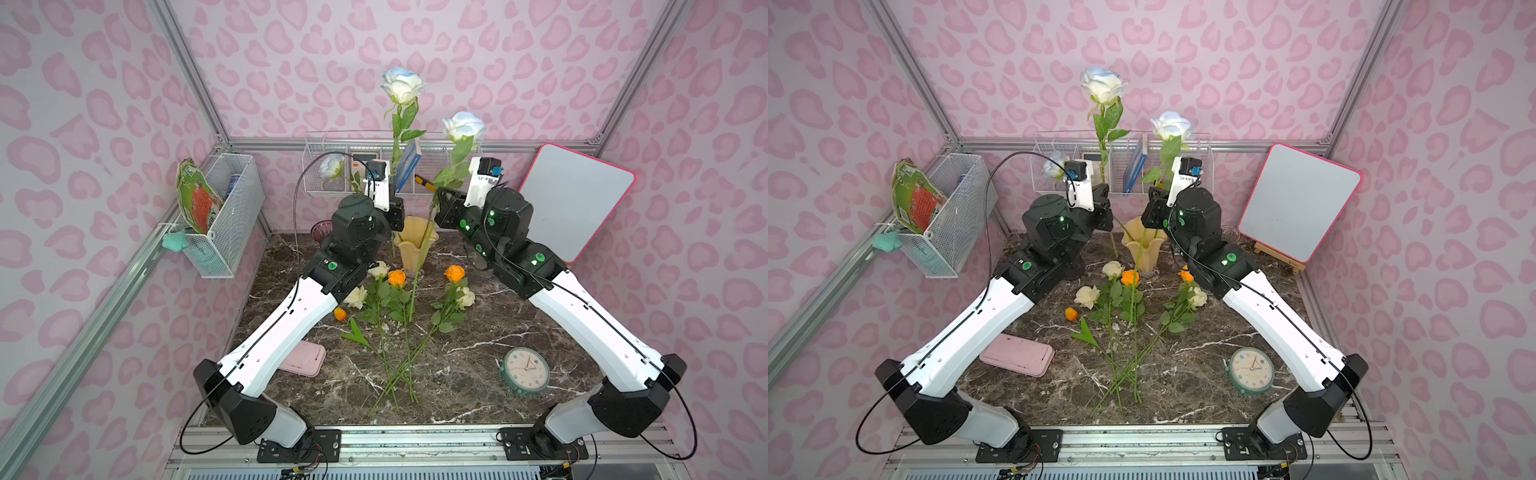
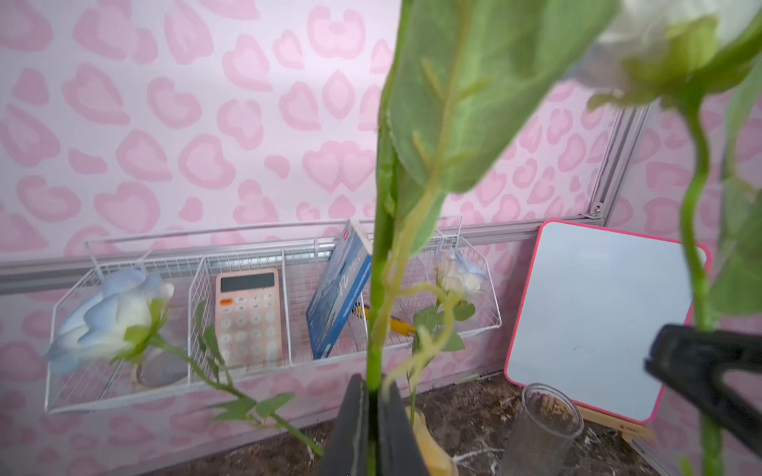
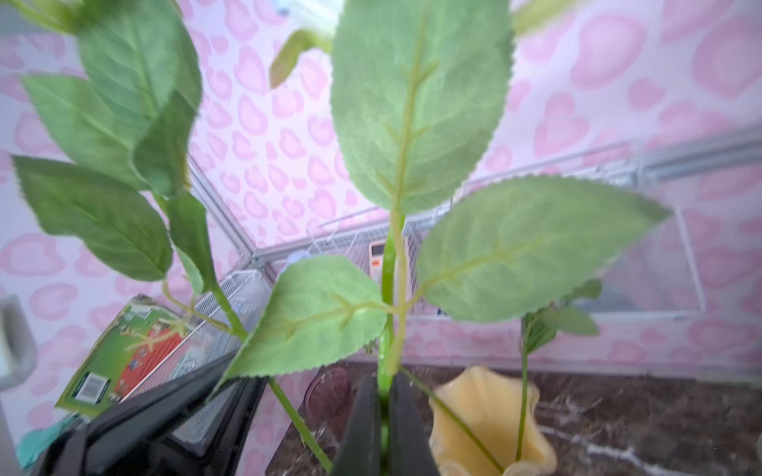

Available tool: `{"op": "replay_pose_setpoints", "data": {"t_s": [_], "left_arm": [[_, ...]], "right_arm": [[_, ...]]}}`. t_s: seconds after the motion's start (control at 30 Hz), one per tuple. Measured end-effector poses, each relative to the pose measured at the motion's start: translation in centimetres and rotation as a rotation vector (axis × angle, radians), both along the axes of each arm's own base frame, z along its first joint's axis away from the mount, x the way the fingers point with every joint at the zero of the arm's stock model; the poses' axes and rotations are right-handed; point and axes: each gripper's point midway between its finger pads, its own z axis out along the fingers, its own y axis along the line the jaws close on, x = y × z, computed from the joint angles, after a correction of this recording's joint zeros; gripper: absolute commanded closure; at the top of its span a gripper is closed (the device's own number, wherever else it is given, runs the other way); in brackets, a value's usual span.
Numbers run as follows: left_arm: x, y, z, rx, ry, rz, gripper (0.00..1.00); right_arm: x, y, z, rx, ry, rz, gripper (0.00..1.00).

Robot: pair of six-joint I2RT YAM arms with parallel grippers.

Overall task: Arrange the flowers in different vases according to their colors
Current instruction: Pick up the flower at the center of the board, then insert the flower into the vase.

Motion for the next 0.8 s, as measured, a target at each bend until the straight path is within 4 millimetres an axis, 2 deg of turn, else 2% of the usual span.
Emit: {"op": "replay_pose_setpoints", "data": {"t_s": [0.1, 0.27, 0.4, 0.57, 0.73, 0.8], "left_arm": [[2.1, -0.1, 0.2, -0.008, -0.049, 0.016, 0.95], [5.7, -0.6, -2.2, -0.002, -0.060, 0.025, 0.95], [7.7, -1.1, -3.9, -0.009, -0.065, 0.018, 0.95], [9.6, -0.7, -5.9, -0.020, -0.062, 0.037, 0.95], [11.2, 0.2, -7.1, -0.048, -0.059, 0.048, 0.94], [11.7, 0.4, -7.6, -0.056, -0.055, 0.050, 0.94]], "right_arm": [[0.8, -0.6, 2.8, -0.042, -0.113, -0.073, 1.00], [2.8, -1.4, 5.2, -0.113, -0.268, -0.183, 1.00], [5.4, -2.6, 5.5, -0.138, -0.352, -0.282, 1.00], [7.7, -2.6, 4.8, -0.145, -0.417, -0.319, 1.00], [9.3, -2.8, 7.1, -0.091, -0.493, -0.332, 1.00], [9.6, -2.2, 7.4, -0.072, -0.509, -0.316, 1.00]]}}
